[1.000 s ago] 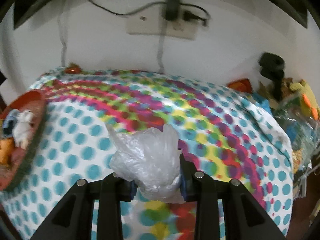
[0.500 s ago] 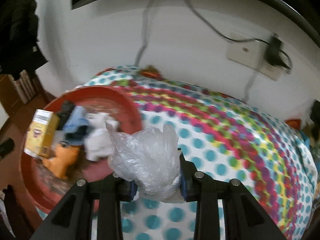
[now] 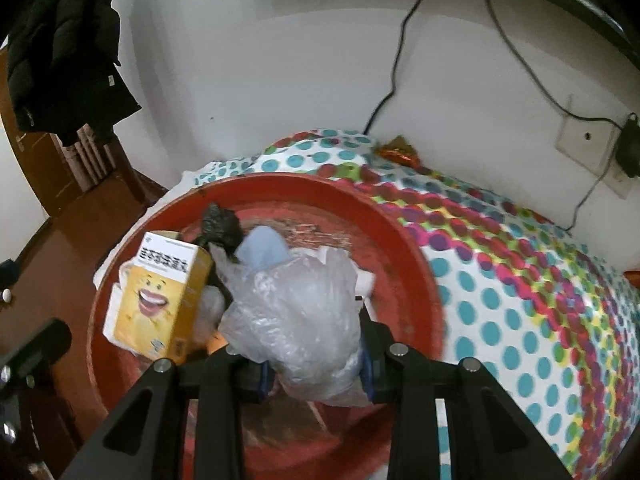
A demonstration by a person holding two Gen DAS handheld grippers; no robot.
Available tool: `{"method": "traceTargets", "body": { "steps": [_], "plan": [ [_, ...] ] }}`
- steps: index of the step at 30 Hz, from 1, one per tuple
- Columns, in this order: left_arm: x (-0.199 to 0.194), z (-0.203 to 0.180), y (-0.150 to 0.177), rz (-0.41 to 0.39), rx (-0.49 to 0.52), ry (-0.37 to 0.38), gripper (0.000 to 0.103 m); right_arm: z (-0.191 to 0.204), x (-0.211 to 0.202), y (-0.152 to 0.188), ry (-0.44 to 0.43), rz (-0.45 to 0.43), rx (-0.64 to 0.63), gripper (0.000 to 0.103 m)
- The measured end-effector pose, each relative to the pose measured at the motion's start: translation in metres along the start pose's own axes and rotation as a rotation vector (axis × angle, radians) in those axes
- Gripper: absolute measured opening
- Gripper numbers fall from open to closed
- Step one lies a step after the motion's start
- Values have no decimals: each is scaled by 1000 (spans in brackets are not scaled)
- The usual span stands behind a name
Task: Organize objects
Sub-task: 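Carry the clear plastic bag onto the tray and open the right gripper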
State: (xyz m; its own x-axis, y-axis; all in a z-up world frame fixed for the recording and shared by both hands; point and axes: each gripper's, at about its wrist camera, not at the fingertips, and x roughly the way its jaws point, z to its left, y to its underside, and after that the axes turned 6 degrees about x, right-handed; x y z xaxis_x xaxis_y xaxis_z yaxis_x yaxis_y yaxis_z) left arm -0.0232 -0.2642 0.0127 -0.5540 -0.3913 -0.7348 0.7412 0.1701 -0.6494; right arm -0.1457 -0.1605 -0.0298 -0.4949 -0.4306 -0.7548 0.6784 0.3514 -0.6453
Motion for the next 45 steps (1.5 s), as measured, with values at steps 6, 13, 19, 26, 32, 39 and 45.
{"method": "traceTargets", "body": {
  "steps": [6,13,19,26,32,39,45],
  "plan": [
    [3,4,0,15,-5,3,103,21,19,4,6,29,-29,32],
    [2,3,0,19,-1,18,103,27,21,9,39,36,-44,50],
    [-1,1,0,20,0,19,103,33,2,13,43,6,-66,74],
    [-8,-5,0,2,19,18,103,16,-22,25,84,-2,-13,76],
    [-8,-11,1,11,32,23,103,5,-40,33,152,-9,3,76],
    [-2,-10,2,38,21,29,103,4,-60,40,190,17,5,76],
    [3,-9,4,53,14,29,103,14,-73,52,173,39,-5,76]
  ]
}}
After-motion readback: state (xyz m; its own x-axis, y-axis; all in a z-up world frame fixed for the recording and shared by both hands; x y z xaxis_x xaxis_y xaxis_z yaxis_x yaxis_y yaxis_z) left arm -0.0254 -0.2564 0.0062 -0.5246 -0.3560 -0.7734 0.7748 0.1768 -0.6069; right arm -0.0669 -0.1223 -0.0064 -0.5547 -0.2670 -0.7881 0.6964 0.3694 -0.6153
